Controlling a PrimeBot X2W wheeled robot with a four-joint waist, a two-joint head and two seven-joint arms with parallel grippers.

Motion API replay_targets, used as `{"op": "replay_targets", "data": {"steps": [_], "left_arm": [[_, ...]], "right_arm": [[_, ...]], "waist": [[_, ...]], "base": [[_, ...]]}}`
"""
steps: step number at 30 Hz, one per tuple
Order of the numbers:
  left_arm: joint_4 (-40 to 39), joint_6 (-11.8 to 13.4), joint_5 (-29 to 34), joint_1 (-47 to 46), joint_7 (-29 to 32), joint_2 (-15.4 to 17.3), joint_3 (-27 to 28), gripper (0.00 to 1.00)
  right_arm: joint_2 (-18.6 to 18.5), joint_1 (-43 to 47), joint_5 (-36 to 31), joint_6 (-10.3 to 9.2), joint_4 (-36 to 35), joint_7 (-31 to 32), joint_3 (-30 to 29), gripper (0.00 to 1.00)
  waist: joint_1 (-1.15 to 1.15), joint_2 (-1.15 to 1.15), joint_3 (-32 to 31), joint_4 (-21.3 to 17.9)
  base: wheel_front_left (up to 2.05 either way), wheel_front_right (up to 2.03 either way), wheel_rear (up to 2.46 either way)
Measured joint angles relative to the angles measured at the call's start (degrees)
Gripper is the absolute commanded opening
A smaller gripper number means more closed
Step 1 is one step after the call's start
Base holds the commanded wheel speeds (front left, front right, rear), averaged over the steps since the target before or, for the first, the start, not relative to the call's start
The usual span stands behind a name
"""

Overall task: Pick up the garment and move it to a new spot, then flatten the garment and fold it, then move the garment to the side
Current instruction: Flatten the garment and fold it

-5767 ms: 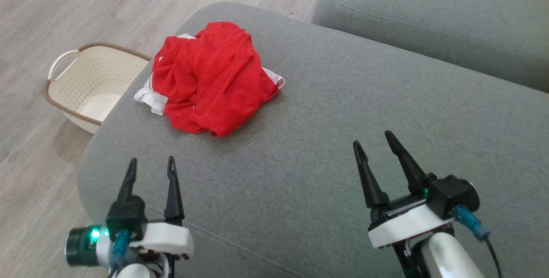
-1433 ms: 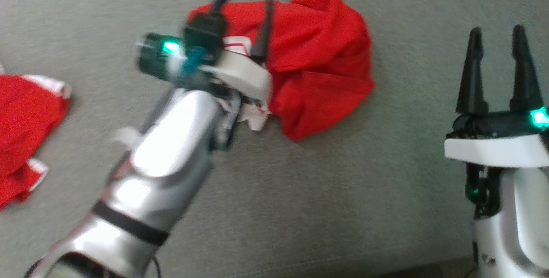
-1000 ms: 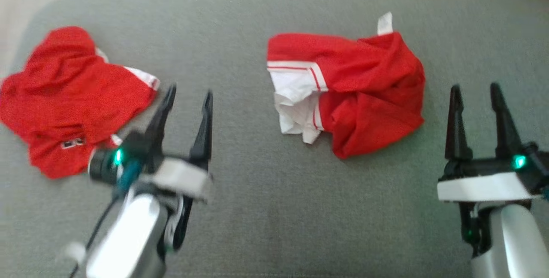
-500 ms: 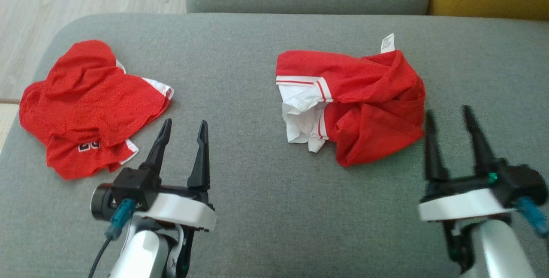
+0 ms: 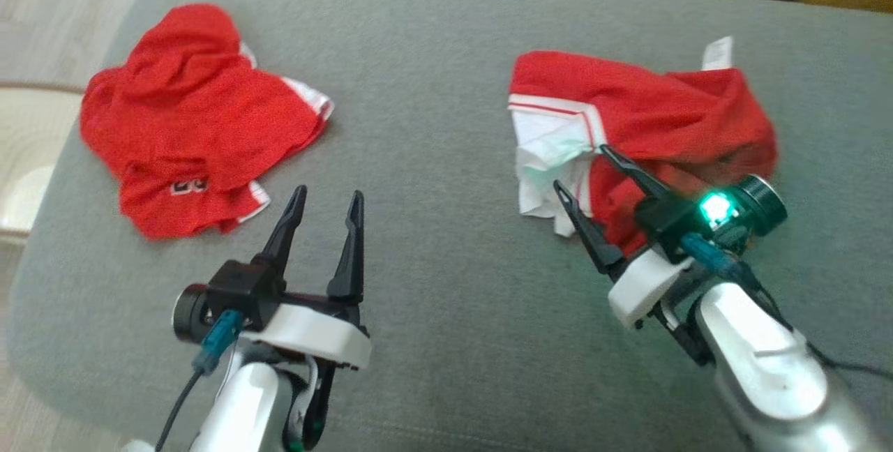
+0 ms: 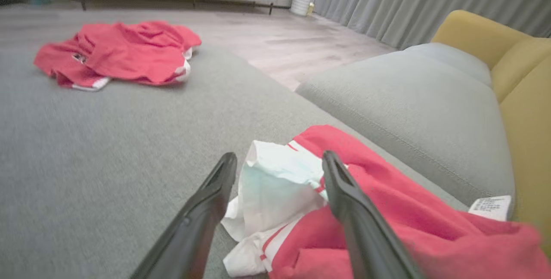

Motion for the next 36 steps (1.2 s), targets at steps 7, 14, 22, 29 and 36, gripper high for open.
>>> {"op": "replay_targets", "data": {"steps": [7,14,22,29,36], "left_arm": [[0.09,0.87,-2.68,-1.3,0.0,-0.22,-2.56,1.0],[0.1,1.94,-3.56,-1.47,0.0,-0.23,-3.99,1.0],[0.19,2.63,-4.05,-2.33,0.0,-0.26,-4.44,1.0],[0.74,2.54,-3.93,-2.29,0.0,-0.26,-4.05,1.0],[0.96,2.43,-3.21,-1.82,0.0,-0.26,-3.81,1.0]], "right_arm": [[-5.2,-8.38,-0.05,0.01,8.28,1.19,7.38,1.0],[-6.35,-12.53,-0.62,0.01,14.57,1.21,10.04,1.0],[-6.04,-14.82,-0.37,0.01,18.33,-0.93,11.54,0.0],[-1.7,-15.23,2.72,0.01,16.12,-5.7,13.07,0.0],[1.86,-15.5,7.98,0.01,7.82,-7.03,15.04,0.0]], "waist": [[0.0,0.0,2.49,4.55],[0.0,0.0,3.92,7.2],[0.01,0.0,3.52,7.09],[0.0,0.0,0.98,5.43],[0.0,0.0,-1.9,3.93]], "base": [[0.0,0.0,0.0],[0.0,0.0,0.0],[0.0,0.0,0.0],[0.0,0.0,0.0],[0.0,0.0,0.0]]}}
